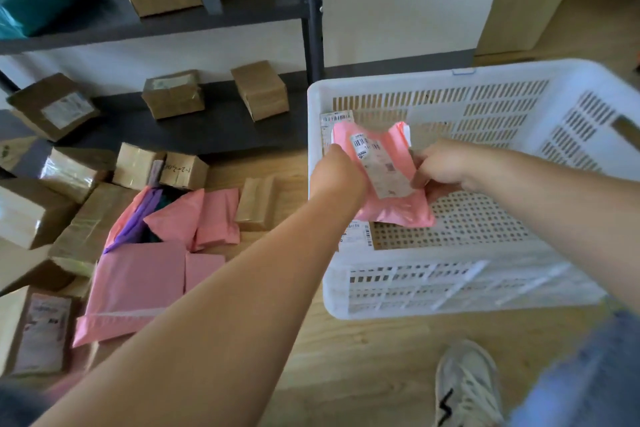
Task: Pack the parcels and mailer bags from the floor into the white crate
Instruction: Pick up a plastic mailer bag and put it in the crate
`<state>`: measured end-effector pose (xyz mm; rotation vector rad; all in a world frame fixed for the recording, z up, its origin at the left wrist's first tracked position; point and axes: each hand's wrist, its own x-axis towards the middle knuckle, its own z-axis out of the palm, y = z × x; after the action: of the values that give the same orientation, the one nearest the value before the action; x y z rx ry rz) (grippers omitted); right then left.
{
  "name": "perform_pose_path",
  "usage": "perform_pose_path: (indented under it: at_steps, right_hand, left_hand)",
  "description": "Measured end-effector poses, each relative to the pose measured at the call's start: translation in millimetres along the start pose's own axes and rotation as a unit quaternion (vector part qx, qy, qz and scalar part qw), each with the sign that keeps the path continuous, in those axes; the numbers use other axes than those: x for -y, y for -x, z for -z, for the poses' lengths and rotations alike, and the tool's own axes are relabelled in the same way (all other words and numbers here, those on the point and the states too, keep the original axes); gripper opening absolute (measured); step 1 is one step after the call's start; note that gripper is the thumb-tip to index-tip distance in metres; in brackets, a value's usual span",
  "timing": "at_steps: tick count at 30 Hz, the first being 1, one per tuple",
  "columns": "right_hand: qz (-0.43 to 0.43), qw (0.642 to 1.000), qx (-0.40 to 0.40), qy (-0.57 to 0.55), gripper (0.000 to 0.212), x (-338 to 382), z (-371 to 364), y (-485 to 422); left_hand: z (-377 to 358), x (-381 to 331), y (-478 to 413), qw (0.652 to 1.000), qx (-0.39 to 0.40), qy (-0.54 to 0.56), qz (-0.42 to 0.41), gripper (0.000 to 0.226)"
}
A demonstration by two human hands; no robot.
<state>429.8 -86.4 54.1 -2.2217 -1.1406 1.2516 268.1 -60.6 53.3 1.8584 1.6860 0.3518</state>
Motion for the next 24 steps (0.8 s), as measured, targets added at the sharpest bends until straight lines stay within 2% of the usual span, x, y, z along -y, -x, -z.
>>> perform_pose_path:
  at_steps: [2, 4, 6, 8, 10, 12, 14, 15, 18, 21, 24]
  right_hand:
    - [-0.044, 0.998, 0.035, -0.020, 0.033, -22, -3, -13]
    - [-0.069, 0.996, 0.058, -0.021, 0.033, -39, -9, -22]
    - [-0.070, 0.994, 0.078, -0.020, 0.031, -48, -13, -26]
    - [-0.065, 0.993, 0.097, -0.007, 0.032, -51, -18, -29]
    - [-0.066, 0.992, 0.102, 0.018, 0.027, -56, -24, -34]
    - [-0.079, 0.989, 0.113, 0.047, 0.026, -61, -31, -41]
    - [-0.091, 0.983, 0.145, 0.067, 0.030, -63, -38, -48]
    - [-0.091, 0.980, 0.163, 0.074, 0.032, -63, -39, -51]
    - [-0.084, 0.967, 0.222, 0.095, 0.038, -54, -41, -60]
    - [-0.084, 0.943, 0.289, 0.143, 0.049, -46, -48, -65]
    - [-0.097, 0.928, 0.303, 0.194, 0.058, -48, -64, -69]
  left_hand:
    - [-14, -3, -4, 0.997, 0.047, -0.057, -0.003, 0.023]
    - [-28, -3, -8, 0.990, 0.099, -0.092, 0.037, 0.029]
    - [-38, -3, -11, 0.979, 0.139, -0.137, 0.054, 0.032]
    - [-46, -4, -14, 0.972, 0.160, -0.170, 0.029, 0.030]
    - [-53, -6, -14, 0.944, 0.227, -0.238, 0.016, 0.034]
    - [-54, -11, -12, 0.895, 0.310, -0.317, 0.055, 0.038]
    - [-59, -11, -15, 0.871, 0.354, -0.335, 0.061, 0.038]
    - [-60, -12, -15, 0.863, 0.364, -0.349, 0.043, 0.037]
    - [-60, -13, -15, 0.866, 0.332, -0.374, -0.008, 0.038]
    - [-59, -10, -16, 0.842, 0.326, -0.430, -0.030, 0.048]
    - [-67, -4, -19, 0.814, 0.334, -0.474, -0.035, 0.041]
